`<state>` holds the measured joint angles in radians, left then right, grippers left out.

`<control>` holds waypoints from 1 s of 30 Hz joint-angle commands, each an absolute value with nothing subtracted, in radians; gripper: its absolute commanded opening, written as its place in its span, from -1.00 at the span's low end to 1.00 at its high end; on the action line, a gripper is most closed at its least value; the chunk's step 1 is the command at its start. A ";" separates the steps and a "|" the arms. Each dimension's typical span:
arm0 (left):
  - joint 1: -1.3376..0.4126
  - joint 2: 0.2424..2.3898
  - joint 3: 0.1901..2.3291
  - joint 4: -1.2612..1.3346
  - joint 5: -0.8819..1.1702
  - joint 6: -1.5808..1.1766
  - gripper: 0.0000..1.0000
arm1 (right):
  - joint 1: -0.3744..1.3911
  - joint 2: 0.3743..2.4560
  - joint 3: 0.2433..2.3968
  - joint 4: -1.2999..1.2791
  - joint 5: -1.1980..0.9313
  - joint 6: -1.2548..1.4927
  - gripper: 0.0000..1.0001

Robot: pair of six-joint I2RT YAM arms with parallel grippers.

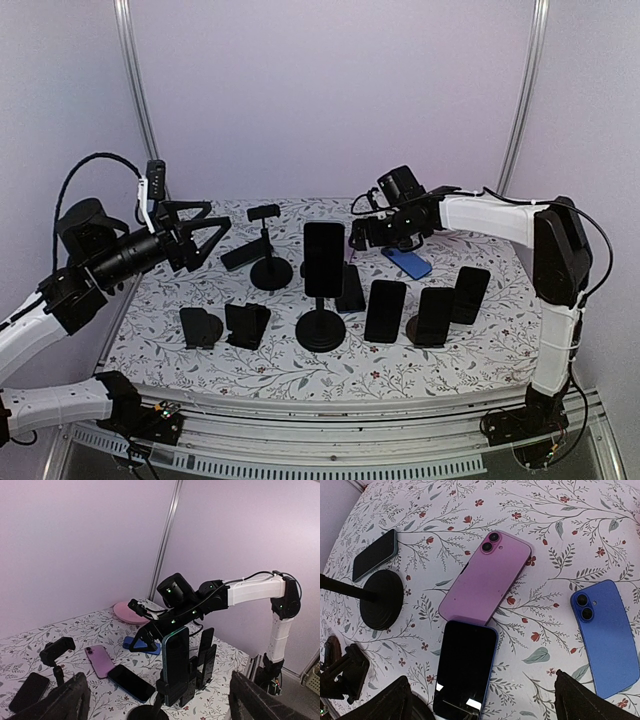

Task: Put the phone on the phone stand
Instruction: Pick up the phone at the center of the board.

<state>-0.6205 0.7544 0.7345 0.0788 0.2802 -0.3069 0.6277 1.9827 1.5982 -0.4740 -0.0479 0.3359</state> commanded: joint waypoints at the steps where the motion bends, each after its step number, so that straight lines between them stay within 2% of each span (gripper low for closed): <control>1: -0.606 0.715 0.715 -0.027 0.217 -0.302 0.93 | 0.635 2.062 1.665 -0.518 -0.015 0.315 0.98; 13: -0.604 0.684 0.703 -0.058 0.197 -0.299 0.93 | 0.686 2.245 1.806 -0.571 0.047 0.317 0.98; 30: -0.597 0.692 0.689 -0.051 0.200 -0.300 0.93 | 0.733 2.339 1.866 -0.590 0.090 0.302 0.99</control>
<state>-0.6155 0.6922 0.7036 -0.0460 0.2012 -0.3069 0.7250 2.3135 1.8263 -0.5735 0.0639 0.3172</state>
